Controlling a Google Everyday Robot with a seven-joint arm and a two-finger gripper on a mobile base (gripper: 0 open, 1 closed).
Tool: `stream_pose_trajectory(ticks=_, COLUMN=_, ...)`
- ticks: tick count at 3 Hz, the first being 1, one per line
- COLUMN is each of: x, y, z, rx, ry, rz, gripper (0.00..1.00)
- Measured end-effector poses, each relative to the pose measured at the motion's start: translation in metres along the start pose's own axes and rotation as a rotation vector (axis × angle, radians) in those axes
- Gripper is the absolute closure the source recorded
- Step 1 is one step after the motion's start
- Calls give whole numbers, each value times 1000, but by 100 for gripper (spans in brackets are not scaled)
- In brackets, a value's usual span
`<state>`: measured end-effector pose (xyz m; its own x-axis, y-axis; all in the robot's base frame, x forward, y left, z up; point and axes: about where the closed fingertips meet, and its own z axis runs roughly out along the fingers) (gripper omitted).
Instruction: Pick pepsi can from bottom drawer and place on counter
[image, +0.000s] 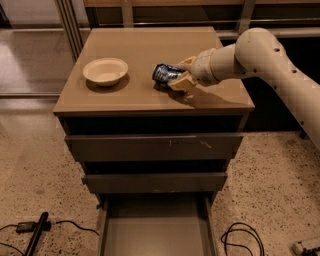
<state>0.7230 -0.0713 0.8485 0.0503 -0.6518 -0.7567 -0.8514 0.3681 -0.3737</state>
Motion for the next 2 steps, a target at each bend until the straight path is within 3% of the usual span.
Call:
stream_pose_trajectory(ticks=1, x=3, y=-1, z=2, rx=-6, ry=10, rz=9, gripper=100)
stream_pose_trajectory(ticks=2, x=3, y=-1, z=1, rx=-6, ry=10, rz=9, gripper=82)
